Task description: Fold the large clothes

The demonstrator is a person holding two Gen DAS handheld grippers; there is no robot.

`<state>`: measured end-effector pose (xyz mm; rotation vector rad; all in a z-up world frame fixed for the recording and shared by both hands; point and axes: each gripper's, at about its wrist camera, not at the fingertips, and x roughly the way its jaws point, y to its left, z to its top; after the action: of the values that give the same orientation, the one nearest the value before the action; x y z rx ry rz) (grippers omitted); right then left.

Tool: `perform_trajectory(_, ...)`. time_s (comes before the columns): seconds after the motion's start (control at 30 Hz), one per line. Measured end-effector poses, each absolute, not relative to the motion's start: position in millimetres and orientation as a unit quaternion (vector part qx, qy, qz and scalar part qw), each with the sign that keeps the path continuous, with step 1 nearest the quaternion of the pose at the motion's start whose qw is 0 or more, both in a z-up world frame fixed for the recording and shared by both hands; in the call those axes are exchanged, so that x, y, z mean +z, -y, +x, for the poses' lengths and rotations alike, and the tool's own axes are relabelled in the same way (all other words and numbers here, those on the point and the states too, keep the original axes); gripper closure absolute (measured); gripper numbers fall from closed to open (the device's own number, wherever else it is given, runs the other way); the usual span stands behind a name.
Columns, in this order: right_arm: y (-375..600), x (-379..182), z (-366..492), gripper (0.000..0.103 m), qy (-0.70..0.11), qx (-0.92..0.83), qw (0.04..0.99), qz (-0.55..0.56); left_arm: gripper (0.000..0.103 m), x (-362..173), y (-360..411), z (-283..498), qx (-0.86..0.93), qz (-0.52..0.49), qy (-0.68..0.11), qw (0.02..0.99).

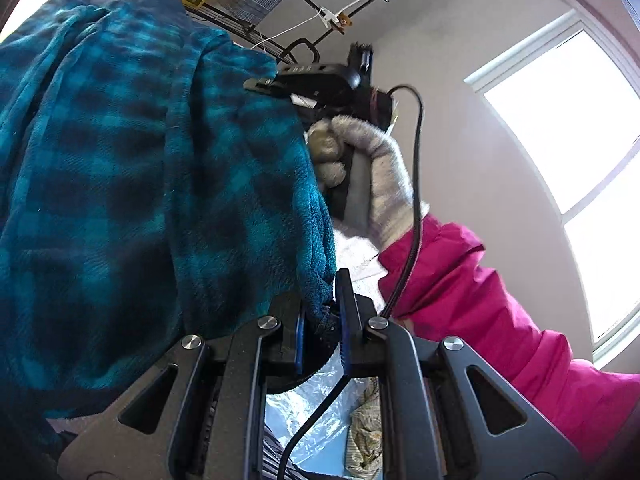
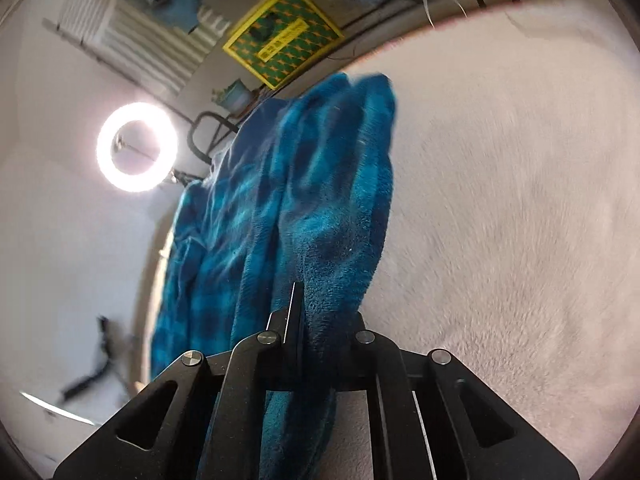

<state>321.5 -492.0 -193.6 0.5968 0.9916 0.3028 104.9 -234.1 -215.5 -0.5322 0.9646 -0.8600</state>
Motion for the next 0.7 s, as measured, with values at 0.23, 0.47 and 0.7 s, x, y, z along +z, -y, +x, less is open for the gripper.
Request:
perform_trajectory(0.23, 430, -143, 327, 0.097, -0.466, 0.131, 0.860, 0.162, 0.092, -217, 199, 97, -0.383, -0.292, -0.429, 0.764)
perform_trajectory(0.47, 323, -122, 330, 0.097, -0.466, 0.145, 0.873, 0.007, 0.092, -229, 149, 87, -0.348, -0.336, -0.427, 0.764)
perform_trajectory(0.7, 233, -175, 341, 0.098, -0.508, 0.143, 0.842, -0.109, 0.092, -255, 111, 77, -0.300, -0.372, -0.442, 0.759)
